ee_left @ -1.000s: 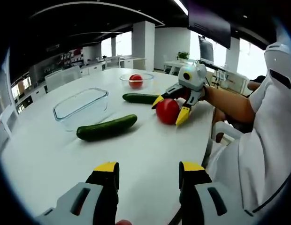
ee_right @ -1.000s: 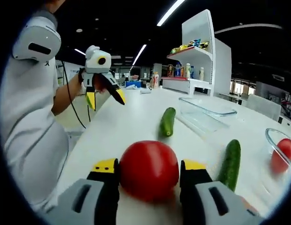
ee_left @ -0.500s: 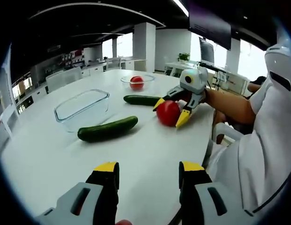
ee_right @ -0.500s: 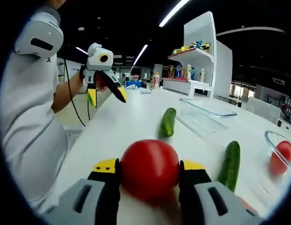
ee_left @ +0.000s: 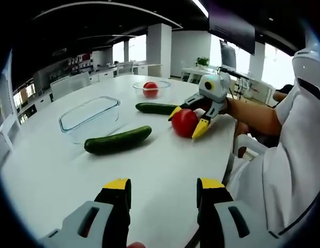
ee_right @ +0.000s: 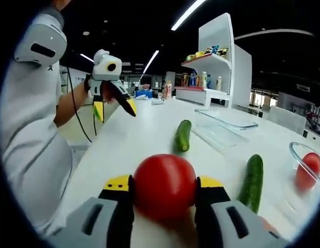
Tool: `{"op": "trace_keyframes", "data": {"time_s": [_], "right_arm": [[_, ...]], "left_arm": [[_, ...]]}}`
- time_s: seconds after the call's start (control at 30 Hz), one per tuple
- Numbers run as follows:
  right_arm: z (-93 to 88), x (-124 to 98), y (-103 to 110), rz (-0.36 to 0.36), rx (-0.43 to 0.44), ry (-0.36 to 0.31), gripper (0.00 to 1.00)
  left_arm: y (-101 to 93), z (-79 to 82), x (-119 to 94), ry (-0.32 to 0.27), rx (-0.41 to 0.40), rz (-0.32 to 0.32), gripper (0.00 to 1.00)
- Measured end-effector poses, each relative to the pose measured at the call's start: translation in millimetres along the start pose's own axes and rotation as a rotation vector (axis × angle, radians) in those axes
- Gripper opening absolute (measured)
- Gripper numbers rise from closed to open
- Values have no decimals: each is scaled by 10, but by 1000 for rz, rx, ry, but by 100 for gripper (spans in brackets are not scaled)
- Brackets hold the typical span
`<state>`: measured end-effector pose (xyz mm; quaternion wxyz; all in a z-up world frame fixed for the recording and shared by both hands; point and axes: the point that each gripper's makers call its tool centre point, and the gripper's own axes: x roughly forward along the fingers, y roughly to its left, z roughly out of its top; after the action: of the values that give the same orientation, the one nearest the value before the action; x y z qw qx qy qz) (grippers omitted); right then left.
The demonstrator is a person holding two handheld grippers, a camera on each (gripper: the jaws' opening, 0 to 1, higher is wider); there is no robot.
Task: Sort the scattered tomatoes and cucumbers on the table and place them into their respective storage containers
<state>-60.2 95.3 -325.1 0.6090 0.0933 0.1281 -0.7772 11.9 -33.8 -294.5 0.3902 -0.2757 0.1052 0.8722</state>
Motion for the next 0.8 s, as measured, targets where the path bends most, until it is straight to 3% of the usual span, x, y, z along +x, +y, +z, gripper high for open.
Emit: {"op": "trace_keyframes", "data": {"time_s": [0.8], "right_arm": [[76, 11, -96, -69, 15, -3, 44]], "left_arm": [[7, -19, 17, 15, 10, -2, 51]]}}
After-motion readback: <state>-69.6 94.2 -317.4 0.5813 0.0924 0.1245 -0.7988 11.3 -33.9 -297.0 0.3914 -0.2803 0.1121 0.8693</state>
